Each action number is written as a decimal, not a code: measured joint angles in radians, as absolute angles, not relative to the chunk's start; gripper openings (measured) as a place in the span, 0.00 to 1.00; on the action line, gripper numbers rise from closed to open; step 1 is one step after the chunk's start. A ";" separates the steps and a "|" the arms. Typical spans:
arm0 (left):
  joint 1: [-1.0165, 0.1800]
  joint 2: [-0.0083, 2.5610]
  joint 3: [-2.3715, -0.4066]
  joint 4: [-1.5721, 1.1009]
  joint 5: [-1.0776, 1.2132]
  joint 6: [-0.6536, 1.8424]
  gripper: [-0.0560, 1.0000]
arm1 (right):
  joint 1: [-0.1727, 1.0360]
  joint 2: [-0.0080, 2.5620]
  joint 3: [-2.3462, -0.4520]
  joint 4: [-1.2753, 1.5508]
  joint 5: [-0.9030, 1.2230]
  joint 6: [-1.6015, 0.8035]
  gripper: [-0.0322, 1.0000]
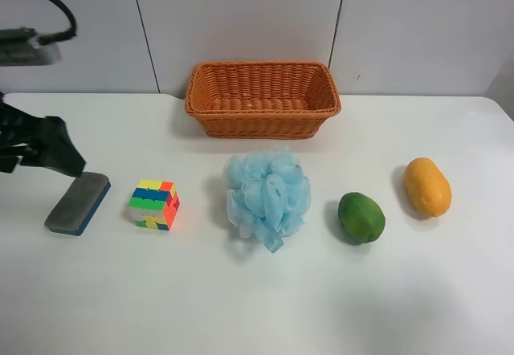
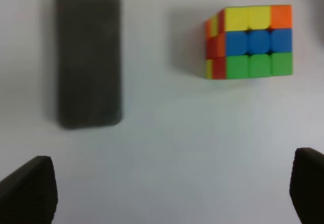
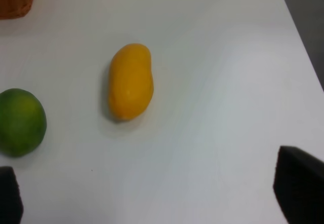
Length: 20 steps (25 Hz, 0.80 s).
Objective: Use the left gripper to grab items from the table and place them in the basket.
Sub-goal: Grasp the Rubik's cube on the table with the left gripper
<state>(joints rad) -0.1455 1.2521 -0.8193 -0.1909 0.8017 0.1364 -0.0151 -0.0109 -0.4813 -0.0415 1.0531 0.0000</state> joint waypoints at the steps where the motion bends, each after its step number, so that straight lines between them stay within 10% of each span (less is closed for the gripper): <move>1: -0.180 1.291 -0.819 -0.192 0.769 0.123 0.90 | -0.015 -0.011 -0.481 -0.041 1.053 0.000 0.99; 20: -0.364 1.754 -0.925 -0.292 0.553 0.106 0.90 | -0.015 -0.011 -0.481 -0.041 1.053 0.000 0.99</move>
